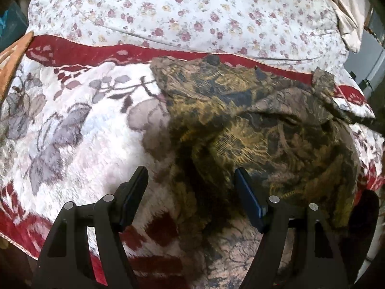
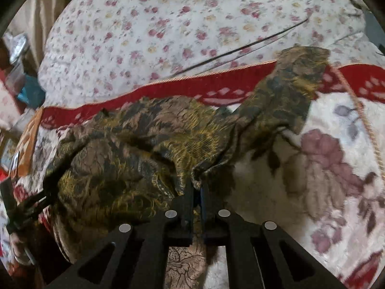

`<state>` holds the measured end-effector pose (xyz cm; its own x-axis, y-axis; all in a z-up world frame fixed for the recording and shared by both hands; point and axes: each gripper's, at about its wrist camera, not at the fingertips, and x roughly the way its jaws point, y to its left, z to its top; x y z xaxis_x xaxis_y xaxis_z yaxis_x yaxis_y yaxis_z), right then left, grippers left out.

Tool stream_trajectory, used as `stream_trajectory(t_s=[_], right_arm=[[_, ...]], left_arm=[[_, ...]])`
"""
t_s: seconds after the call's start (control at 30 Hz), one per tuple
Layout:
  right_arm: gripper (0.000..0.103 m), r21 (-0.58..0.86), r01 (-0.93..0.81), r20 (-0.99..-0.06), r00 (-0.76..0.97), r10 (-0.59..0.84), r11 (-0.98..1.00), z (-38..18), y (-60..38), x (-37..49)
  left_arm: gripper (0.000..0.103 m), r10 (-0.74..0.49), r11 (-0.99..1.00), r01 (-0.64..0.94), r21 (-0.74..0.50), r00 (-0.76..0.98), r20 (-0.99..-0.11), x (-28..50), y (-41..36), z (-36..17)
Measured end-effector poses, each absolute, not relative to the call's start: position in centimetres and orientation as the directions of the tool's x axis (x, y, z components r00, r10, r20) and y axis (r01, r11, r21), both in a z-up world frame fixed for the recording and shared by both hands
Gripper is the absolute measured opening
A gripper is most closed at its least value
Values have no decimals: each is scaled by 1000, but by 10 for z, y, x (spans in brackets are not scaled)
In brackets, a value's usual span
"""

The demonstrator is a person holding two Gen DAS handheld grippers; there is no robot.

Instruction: Fold small clothes

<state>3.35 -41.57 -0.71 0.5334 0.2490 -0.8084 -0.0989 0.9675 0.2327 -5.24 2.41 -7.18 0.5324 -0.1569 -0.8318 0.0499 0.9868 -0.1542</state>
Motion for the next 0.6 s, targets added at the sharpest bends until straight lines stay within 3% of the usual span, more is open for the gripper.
stream_trajectory(t_s=[0.03,0.07,0.13,0.27,0.37,0.5,0.57,0.6], right_arm=[[18,234,-114,-786,562,257,966,1,-410,36],[46,251,-158,-752,589,295,955,14,-397,36],[89,282,-257,-712,590,381,924,24,-366,40],[89,234,-469,-714,512,477,852,30,-274,71],[89,232,-502,-732,474,489,833,18,-235,108],[85,470,-500,-765,180,619,727,-31,-209,162],[70,541,-459,-779,43,626,705,-55,-205,167],[68,582,-447,-767,-22,642,680,-62,-206,162]], left_arm=[[74,-153,987,41,-156,535,-831,-50,26,-71],[74,-155,986,30,-164,541,-827,-48,29,-70],[74,-158,982,5,-187,557,-815,-43,35,-65],[74,-171,977,-3,-214,591,-788,-31,40,-52],[74,-153,981,-9,-195,589,-794,-20,42,-52],[74,-106,987,-35,-155,582,-806,-17,55,-59],[74,-103,983,-63,-170,576,-811,-20,69,-64],[74,-112,981,-69,-184,572,-812,-21,74,-67]])
